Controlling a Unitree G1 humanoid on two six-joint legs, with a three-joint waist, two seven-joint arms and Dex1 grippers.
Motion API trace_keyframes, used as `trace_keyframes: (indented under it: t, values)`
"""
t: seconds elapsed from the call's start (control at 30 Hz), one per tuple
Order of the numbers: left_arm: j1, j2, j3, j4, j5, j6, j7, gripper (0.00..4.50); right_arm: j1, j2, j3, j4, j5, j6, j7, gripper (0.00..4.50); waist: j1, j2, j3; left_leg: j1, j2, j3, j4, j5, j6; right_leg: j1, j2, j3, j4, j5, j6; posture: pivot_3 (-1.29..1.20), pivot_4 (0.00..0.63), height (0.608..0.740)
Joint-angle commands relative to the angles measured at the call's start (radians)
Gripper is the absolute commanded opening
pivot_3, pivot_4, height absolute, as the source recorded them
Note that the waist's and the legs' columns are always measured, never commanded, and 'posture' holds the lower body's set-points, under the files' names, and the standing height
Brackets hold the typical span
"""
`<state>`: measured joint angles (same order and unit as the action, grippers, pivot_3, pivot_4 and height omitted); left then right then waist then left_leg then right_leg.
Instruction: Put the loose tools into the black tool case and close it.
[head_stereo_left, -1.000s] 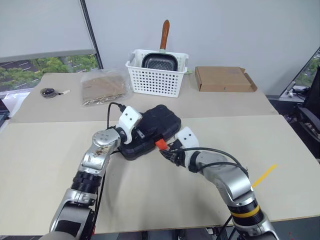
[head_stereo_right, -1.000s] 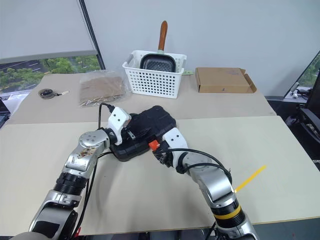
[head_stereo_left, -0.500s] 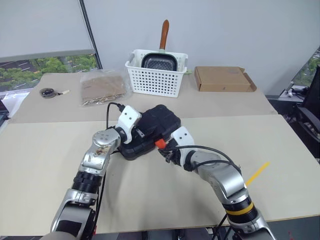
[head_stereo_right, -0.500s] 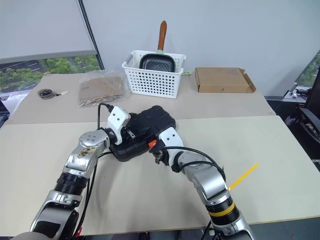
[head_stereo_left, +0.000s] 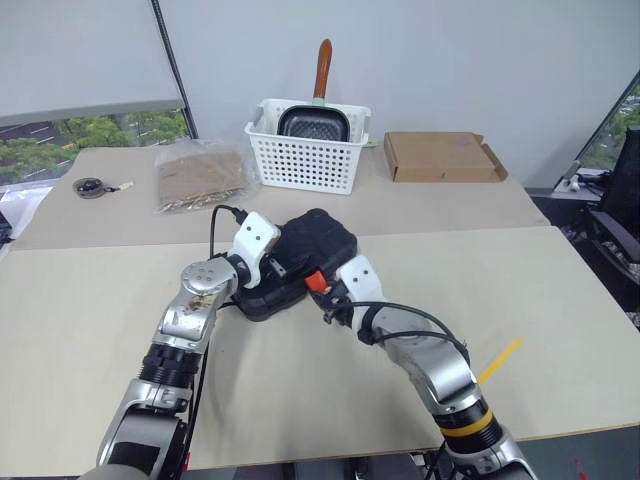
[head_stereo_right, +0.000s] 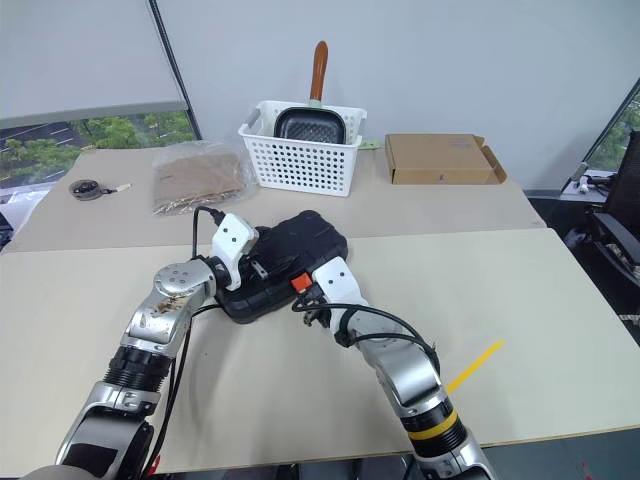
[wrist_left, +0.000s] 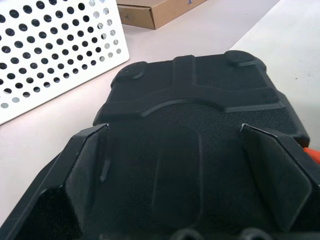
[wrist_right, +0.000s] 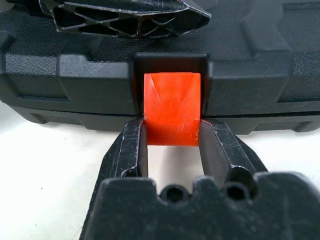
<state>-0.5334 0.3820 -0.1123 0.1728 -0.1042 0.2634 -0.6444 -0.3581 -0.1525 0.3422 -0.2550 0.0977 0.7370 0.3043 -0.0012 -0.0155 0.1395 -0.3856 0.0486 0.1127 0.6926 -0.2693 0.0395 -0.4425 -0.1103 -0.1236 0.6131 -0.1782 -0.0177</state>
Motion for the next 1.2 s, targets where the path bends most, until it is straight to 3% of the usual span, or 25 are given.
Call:
trace_keyframes:
  t: [0.03, 0.1, 0.3, 0.4, 0.6, 0.67, 1.2]
  values:
    - [0.052, -0.005, -0.040, 0.042, 0.022, 0.042, -0.015, 4.50, -0.024, -0.013, -0.013, -0.048, 0.004, 0.012, 0.022, 2.77, 0.000, 0.000, 0.000, 0.000, 0.000, 0.000, 0.000, 0.000, 0.000, 0.000, 0.000, 0.000, 0.000, 0.000, 0.000, 0.00, 0.150, 0.700]
    - [0.055, -0.007, -0.039, 0.040, 0.022, 0.043, -0.012, 4.50, -0.013, -0.034, -0.013, -0.072, 0.010, 0.035, 0.039, 3.35, 0.001, 0.000, 0.000, 0.000, 0.000, 0.000, 0.000, 0.000, -0.001, 0.000, 0.000, 0.000, 0.000, 0.000, 0.000, 0.00, 0.150, 0.700]
    - [0.059, -0.012, -0.031, 0.046, 0.022, 0.041, -0.007, 4.50, 0.008, -0.093, -0.037, -0.182, 0.054, 0.162, 0.084, 3.35, 0.004, 0.000, 0.000, -0.001, -0.001, 0.000, 0.000, 0.000, 0.005, 0.000, 0.000, 0.000, -0.002, 0.000, 0.000, 0.00, 0.150, 0.700]
    - [0.058, -0.018, -0.033, 0.049, 0.023, 0.040, -0.004, 4.50, -0.005, -0.082, -0.037, -0.154, 0.045, 0.170, 0.061, 2.63, 0.006, 0.000, 0.000, -0.002, -0.001, 0.000, 0.000, 0.000, 0.006, 0.000, 0.000, 0.000, -0.002, 0.000, 0.000, 0.00, 0.150, 0.700]
    - [0.064, -0.024, -0.038, 0.045, 0.022, 0.039, -0.003, 4.50, -0.056, -0.048, -0.028, -0.079, 0.037, 0.169, 0.045, 0.46, 0.008, 0.000, 0.000, -0.002, -0.001, 0.000, 0.000, -0.002, 0.004, -0.001, 0.000, 0.000, -0.002, 0.000, 0.000, 0.00, 0.150, 0.700]
    - [0.066, -0.025, -0.037, 0.044, 0.022, 0.039, -0.003, 4.50, -0.079, -0.037, -0.026, -0.047, 0.032, 0.154, 0.045, 0.08, 0.008, 0.000, 0.000, -0.002, -0.001, 0.000, 0.000, -0.002, 0.004, -0.001, 0.000, 0.000, -0.002, 0.000, 0.000, 0.00, 0.150, 0.700]
    - [0.086, -0.034, -0.038, 0.036, 0.023, 0.042, 0.002, 4.50, -0.167, -0.017, -0.028, 0.036, 0.025, 0.136, 0.064, 0.08, 0.005, 0.000, 0.000, -0.003, -0.001, 0.000, -0.001, -0.001, 0.004, -0.003, 0.000, 0.000, -0.002, 0.000, 0.000, 0.00, 0.150, 0.700]
